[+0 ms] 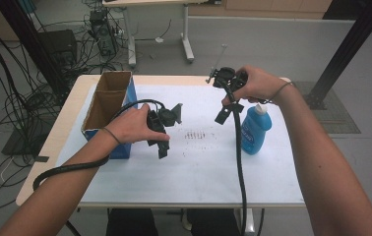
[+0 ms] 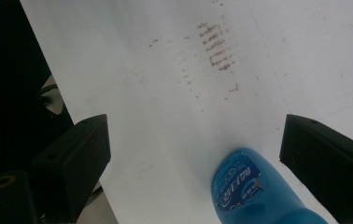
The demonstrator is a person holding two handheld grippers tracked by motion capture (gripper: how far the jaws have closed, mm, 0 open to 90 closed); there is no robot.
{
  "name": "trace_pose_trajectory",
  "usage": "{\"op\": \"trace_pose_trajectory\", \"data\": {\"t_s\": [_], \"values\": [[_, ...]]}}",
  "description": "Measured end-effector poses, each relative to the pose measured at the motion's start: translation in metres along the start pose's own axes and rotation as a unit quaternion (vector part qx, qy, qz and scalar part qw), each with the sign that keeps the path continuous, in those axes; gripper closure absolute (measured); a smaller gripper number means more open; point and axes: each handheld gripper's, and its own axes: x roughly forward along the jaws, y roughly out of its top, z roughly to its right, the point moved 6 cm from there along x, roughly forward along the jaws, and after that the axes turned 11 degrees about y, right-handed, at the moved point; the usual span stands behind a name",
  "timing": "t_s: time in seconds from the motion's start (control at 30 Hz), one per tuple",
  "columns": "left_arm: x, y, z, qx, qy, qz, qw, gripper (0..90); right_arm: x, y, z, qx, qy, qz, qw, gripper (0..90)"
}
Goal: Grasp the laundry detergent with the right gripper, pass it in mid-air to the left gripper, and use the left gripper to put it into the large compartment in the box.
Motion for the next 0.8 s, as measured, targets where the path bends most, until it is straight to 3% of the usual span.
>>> {"op": "trace_pose_trajectory", "data": {"t_s": [0.8], "values": [[0.0012, 0.0023, -0.0001, 0.005, -0.002, -0.002, 1.0000, 7.0, -0.0059, -0.0036, -0.0044, 0.003, -0.005, 0.005, 1.0000, 9.0]]}}
